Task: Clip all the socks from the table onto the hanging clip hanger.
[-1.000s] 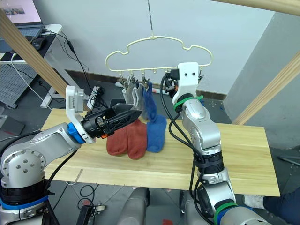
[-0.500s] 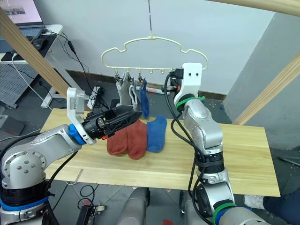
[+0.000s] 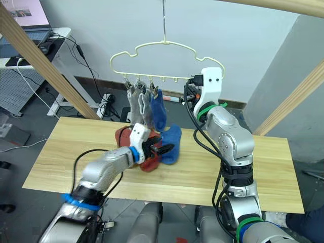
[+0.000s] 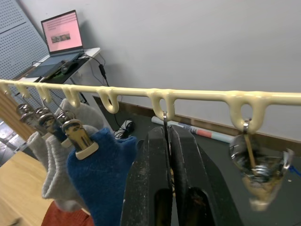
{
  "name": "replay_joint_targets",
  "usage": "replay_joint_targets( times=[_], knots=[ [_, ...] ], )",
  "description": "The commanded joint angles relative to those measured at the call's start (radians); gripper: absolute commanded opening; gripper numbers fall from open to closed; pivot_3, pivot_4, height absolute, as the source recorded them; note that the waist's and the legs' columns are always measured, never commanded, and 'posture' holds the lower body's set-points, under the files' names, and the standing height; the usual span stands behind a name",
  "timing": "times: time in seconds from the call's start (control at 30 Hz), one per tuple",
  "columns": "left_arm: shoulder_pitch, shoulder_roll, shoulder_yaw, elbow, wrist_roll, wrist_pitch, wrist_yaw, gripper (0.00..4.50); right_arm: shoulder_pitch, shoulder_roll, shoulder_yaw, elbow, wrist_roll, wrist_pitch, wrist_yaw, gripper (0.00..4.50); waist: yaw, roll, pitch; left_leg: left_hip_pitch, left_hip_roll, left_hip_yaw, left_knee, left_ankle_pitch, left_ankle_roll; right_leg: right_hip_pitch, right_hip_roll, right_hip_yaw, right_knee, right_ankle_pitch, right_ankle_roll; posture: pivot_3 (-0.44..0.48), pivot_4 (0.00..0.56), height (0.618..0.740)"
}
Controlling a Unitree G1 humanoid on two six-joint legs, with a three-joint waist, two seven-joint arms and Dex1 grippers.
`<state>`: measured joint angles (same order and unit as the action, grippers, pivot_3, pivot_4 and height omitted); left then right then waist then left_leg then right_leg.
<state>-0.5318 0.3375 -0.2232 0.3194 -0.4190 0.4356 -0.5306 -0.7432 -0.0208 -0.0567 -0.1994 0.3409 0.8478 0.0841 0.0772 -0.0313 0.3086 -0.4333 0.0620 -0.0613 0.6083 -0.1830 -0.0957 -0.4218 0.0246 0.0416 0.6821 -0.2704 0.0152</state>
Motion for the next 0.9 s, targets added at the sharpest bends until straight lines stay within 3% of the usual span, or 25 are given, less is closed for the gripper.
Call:
replay_joint_targets(
  times=[0.03,0.23,0.33,0.43,0.63,0.9],
  knots=[
    [-0.111,-0.056,-0.055,0.256,0.185,-0.185,0.015,4.35,0.039,0.012,-0.002,-0.032,0.008,0.039,-0.024,0.03,-0.001,0.000,0.000,0.000,0.000,0.000,0.000,0.000,0.000,0.000,0.000,0.000,0.000,0.000,0.001,0.163,0.317,0.740],
    [-0.197,-0.125,-0.053,0.542,0.298,-0.268,-0.023,4.35,0.046,0.013,0.000,-0.052,0.006,0.052,-0.022,0.03,-0.014,0.000,0.000,0.000,0.000,0.001,0.000,0.000,0.001,0.000,0.000,0.000,0.000,-0.001,0.002,0.142,0.324,0.740],
    [-0.201,-0.141,-0.047,0.585,0.316,-0.264,-0.086,4.35,0.048,0.008,-0.007,-0.061,0.007,0.060,-0.027,0.03,-0.016,0.000,0.000,0.000,0.000,0.001,0.000,0.000,0.001,0.001,0.000,0.000,0.000,-0.001,0.003,0.135,0.321,0.740],
    [-0.192,-0.144,-0.051,0.572,0.337,-0.261,-0.131,3.76,0.049,0.007,-0.017,-0.064,0.007,0.067,-0.033,0.00,-0.022,0.000,0.000,0.000,-0.001,0.001,0.001,0.000,0.001,0.002,-0.001,0.000,0.000,-0.002,0.003,0.137,0.323,0.740],
    [-0.118,-0.122,-0.079,0.478,0.400,-0.284,-0.181,2.02,0.049,0.002,-0.021,-0.062,0.009,0.071,-0.030,0.00,-0.027,0.001,-0.001,0.000,-0.001,0.001,0.001,0.000,0.001,0.002,-0.001,0.000,0.000,-0.002,0.003,0.143,0.320,0.740],
    [0.088,-0.081,-0.123,0.226,0.442,-0.267,-0.229,0.02,0.040,-0.044,-0.029,-0.042,0.009,0.066,-0.005,0.00,-0.027,0.002,-0.004,0.001,0.000,0.001,0.001,0.000,0.001,0.002,-0.001,0.000,0.000,-0.002,0.003,0.147,0.311,0.740]
  ],
)
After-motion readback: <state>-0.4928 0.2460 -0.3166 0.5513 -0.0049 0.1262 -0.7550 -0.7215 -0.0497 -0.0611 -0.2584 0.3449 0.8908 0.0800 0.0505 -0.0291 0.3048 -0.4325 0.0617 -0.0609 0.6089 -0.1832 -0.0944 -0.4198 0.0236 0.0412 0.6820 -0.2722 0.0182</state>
